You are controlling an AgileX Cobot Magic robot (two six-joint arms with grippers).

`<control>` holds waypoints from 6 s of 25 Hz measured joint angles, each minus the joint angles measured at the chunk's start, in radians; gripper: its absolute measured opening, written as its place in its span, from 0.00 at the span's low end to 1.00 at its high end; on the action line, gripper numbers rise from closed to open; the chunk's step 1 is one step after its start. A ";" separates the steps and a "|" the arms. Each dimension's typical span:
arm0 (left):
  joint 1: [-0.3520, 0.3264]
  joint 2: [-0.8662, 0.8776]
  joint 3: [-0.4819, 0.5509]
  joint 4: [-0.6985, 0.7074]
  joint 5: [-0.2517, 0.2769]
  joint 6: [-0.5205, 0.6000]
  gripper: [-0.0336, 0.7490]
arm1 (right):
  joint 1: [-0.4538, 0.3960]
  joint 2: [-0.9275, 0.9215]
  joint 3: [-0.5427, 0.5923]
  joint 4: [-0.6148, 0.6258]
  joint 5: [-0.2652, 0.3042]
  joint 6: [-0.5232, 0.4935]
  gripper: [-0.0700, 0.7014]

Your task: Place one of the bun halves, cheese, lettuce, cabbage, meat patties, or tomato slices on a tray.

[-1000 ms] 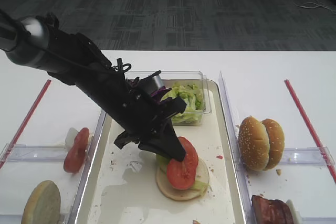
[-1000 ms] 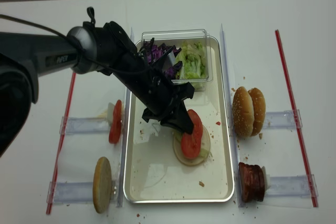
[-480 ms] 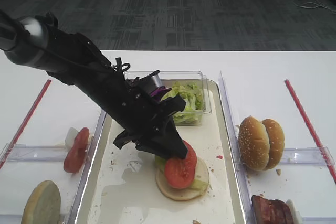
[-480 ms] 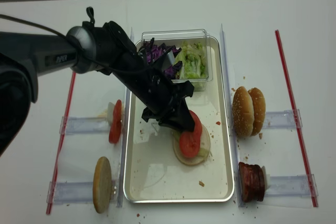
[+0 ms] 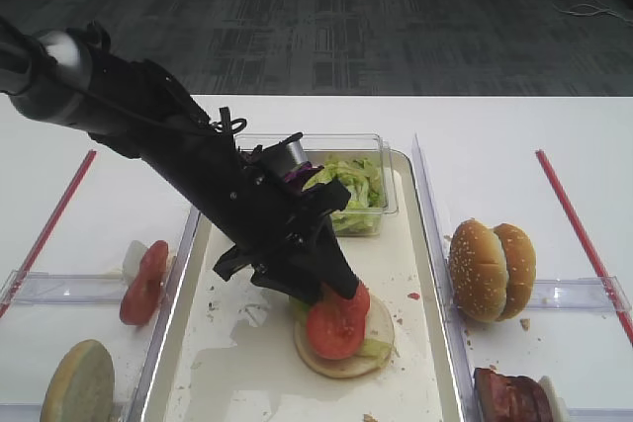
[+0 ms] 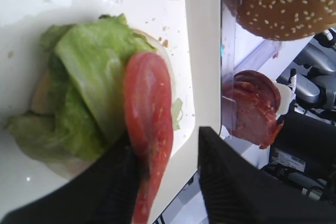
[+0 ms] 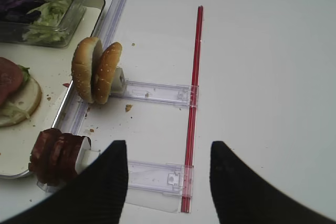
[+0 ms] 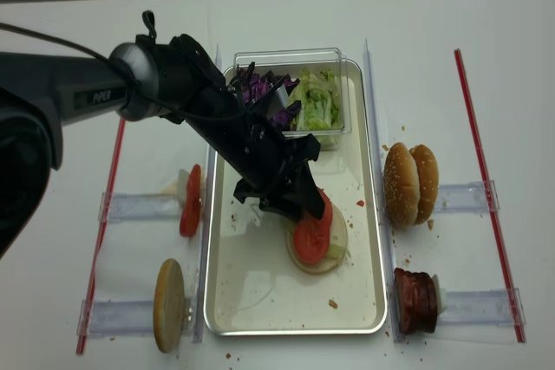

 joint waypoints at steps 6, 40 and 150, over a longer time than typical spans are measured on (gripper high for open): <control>0.000 0.000 -0.070 0.086 0.050 -0.080 0.40 | 0.000 0.000 0.000 0.000 0.000 0.002 0.61; 0.024 -0.139 -0.288 0.796 0.111 -0.631 0.40 | 0.000 0.000 0.000 0.000 0.000 0.002 0.61; 0.312 -2.048 0.747 1.058 0.083 -0.490 0.72 | 0.000 0.000 0.000 0.000 0.000 -0.001 0.61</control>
